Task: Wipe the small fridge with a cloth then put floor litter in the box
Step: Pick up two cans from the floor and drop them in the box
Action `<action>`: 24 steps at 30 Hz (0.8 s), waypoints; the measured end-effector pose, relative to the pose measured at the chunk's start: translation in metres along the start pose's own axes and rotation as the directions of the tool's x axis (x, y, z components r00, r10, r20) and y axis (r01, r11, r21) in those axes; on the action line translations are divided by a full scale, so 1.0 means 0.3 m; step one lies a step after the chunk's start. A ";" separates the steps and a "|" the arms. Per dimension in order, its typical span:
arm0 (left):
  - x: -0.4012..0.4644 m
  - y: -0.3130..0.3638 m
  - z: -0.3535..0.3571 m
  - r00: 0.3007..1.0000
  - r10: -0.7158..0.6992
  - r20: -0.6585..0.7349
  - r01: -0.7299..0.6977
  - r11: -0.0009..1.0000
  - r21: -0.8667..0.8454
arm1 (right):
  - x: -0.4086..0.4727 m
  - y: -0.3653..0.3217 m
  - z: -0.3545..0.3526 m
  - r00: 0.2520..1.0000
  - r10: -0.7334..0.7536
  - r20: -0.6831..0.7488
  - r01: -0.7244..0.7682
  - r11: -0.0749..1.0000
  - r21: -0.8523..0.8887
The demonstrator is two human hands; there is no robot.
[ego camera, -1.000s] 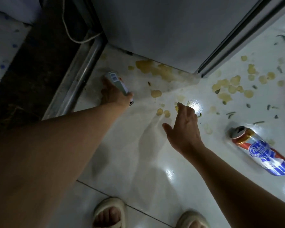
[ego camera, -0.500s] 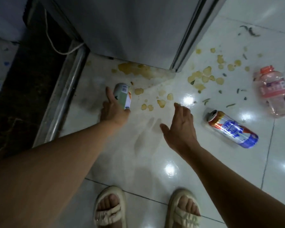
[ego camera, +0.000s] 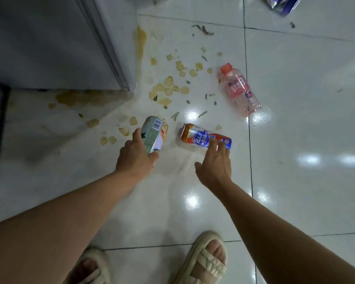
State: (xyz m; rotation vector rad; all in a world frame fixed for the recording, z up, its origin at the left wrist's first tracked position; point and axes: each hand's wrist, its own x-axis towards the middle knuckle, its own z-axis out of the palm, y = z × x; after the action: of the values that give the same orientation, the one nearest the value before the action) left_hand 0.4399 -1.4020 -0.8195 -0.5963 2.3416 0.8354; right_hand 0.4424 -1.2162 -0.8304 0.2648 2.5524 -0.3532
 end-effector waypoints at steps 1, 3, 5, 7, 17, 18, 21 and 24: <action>0.012 0.016 0.023 1.000 0.000 -0.007 0.000 1.000 -0.008 | 0.028 0.026 0.005 1.000 0.003 -0.029 -0.003 1.000 -0.004; 0.037 0.038 0.067 1.000 0.005 -0.023 -0.005 1.000 -0.021 | 0.086 0.067 0.017 0.996 -0.011 -0.092 0.008 0.999 -0.031; 0.067 0.052 0.101 0.999 0.016 -0.045 -0.017 1.000 -0.020 | 0.147 0.091 0.032 0.991 -0.039 -0.131 0.030 0.997 -0.066; 0.099 0.055 0.126 0.997 0.032 -0.065 -0.033 0.999 -0.014 | 0.207 0.100 0.054 0.986 -0.079 -0.144 0.064 0.992 -0.106; 0.136 0.016 0.131 0.995 0.044 -0.094 -0.042 0.999 0.031 | 0.274 0.093 0.110 0.986 -0.104 -0.129 0.082 0.982 -0.170; 0.115 0.026 0.116 0.995 0.038 -0.095 -0.035 0.999 0.032 | 0.250 0.089 0.083 0.987 -0.089 -0.135 0.070 0.987 -0.143; 0.028 0.085 0.053 0.995 0.038 -0.090 -0.035 0.999 0.034 | 0.161 0.076 -0.031 0.986 -0.049 -0.157 0.038 0.997 -0.070; -0.090 0.191 -0.047 0.995 0.055 -0.082 -0.051 0.998 0.047 | 0.045 0.059 -0.198 0.989 0.015 -0.147 -0.013 1.000 0.015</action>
State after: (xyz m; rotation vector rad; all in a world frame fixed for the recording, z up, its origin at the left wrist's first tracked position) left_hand 0.4217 -1.3653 -0.7690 -0.5619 2.4552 0.7930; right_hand 0.4066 -1.1799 -0.7928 0.3250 2.6920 -0.3584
